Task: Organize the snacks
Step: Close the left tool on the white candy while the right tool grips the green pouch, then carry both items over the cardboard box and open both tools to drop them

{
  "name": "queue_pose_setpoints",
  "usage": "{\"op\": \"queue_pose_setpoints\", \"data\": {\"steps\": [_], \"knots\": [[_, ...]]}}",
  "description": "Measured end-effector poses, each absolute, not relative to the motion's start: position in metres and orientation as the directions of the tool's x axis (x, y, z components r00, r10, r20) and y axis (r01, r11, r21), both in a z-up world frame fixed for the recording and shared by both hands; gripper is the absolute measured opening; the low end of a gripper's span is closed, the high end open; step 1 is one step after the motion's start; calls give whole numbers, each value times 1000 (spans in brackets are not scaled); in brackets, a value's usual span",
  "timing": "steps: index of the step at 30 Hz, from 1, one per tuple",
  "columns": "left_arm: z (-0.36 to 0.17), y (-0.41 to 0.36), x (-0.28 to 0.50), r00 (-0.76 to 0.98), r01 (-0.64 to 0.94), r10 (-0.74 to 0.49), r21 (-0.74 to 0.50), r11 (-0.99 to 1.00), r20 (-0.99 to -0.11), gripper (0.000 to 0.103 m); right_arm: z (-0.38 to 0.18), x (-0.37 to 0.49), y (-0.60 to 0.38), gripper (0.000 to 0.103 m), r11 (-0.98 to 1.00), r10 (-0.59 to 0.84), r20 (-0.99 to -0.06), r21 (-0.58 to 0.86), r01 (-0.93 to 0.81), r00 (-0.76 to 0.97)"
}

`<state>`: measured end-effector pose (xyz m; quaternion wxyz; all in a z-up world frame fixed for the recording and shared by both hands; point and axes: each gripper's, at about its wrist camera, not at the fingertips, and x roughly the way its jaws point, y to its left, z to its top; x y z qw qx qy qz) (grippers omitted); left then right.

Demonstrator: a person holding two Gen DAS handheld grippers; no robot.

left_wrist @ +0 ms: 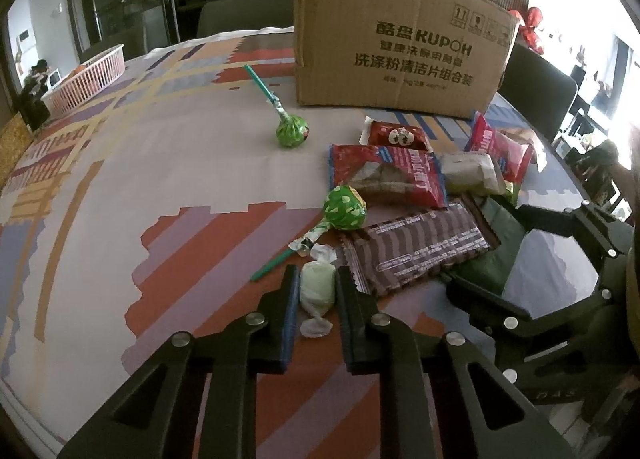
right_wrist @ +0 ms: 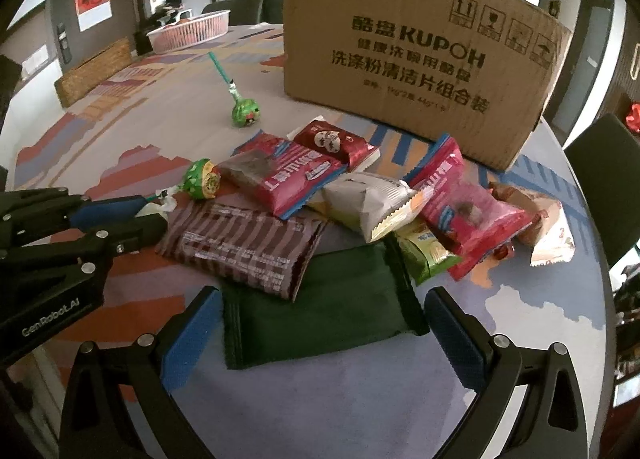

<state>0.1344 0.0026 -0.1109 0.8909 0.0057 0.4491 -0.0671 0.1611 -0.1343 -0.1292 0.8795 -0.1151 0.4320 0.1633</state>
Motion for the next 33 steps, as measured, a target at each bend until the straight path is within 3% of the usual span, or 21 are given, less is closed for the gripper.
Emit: {"op": "queue_pose_setpoints", "data": {"steps": [2,5,7,11,20,33], "knots": [[-111,2,134,587,128,-119,-54,990,-801,19,-129,159,-134,93,920,202,-798,-44,-389,567],[-110,2,132,584,131,-131,-66,989,-801,19,-128,155,-133,88,922,195,-796,-50,-383,573],[-110,2,131,581,131,-137,-74,989,-802,19,-126,152,-132,76,922,197,-792,-51,-385,578],[-107,2,127,588,133,-142,-77,988,-797,19,-124,146,-131,70,922,199,-788,-52,-385,583],[-90,-4,110,625,157,-158,-75,985,-765,19,-115,134,-141,69,939,184,-783,-38,-341,594],[-58,-8,94,680,186,-194,-90,978,-707,19,-77,109,-153,69,959,183,-688,-31,-281,702]]}}
